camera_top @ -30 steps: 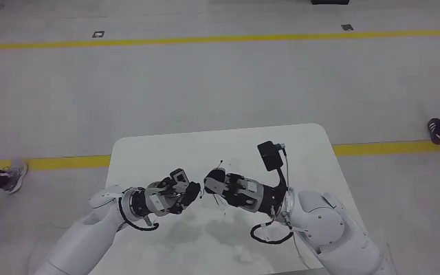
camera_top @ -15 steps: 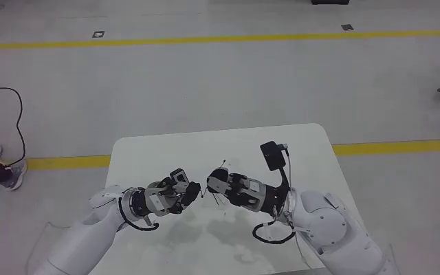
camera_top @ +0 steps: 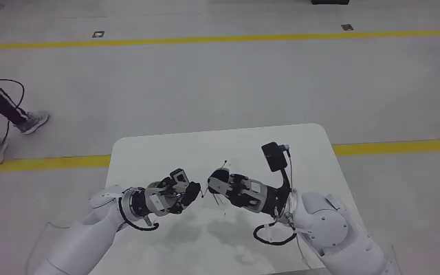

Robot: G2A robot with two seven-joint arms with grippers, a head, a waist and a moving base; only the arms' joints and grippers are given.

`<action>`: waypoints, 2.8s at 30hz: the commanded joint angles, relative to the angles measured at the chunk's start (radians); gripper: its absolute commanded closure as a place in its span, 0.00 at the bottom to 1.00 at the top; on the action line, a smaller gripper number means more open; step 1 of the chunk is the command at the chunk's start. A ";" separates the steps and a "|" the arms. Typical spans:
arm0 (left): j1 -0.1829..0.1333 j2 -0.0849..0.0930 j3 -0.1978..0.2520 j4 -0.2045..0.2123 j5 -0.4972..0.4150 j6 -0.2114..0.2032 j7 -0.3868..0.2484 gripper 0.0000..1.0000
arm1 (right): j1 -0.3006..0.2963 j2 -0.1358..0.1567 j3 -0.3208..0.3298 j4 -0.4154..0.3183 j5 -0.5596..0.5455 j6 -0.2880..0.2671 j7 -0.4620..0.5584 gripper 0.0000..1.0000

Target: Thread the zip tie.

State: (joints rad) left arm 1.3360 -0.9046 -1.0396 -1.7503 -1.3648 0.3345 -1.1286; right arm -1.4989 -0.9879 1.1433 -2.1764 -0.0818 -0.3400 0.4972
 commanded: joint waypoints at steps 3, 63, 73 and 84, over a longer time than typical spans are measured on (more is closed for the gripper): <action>0.003 -0.004 -0.001 -0.008 -0.008 -0.006 0.022 1.00 | -0.003 0.003 0.000 0.002 0.000 0.000 -0.004 1.00; 0.014 -0.018 -0.008 -0.008 0.002 0.005 0.022 1.00 | 0.012 0.043 -0.076 0.012 -0.045 0.000 -0.115 1.00; 0.013 -0.016 -0.005 -0.010 0.002 0.005 0.024 1.00 | 0.010 0.050 -0.067 -0.004 -0.042 0.000 -0.154 1.00; 0.015 -0.014 -0.004 -0.015 0.000 0.005 0.024 1.00 | 0.016 0.057 -0.087 0.005 -0.046 0.000 -0.139 1.00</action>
State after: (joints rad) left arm 1.3507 -0.9188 -1.0433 -1.7655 -1.3641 0.3400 -1.1043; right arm -1.4831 -0.9310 1.0558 -2.1704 -0.1286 -0.3400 0.3621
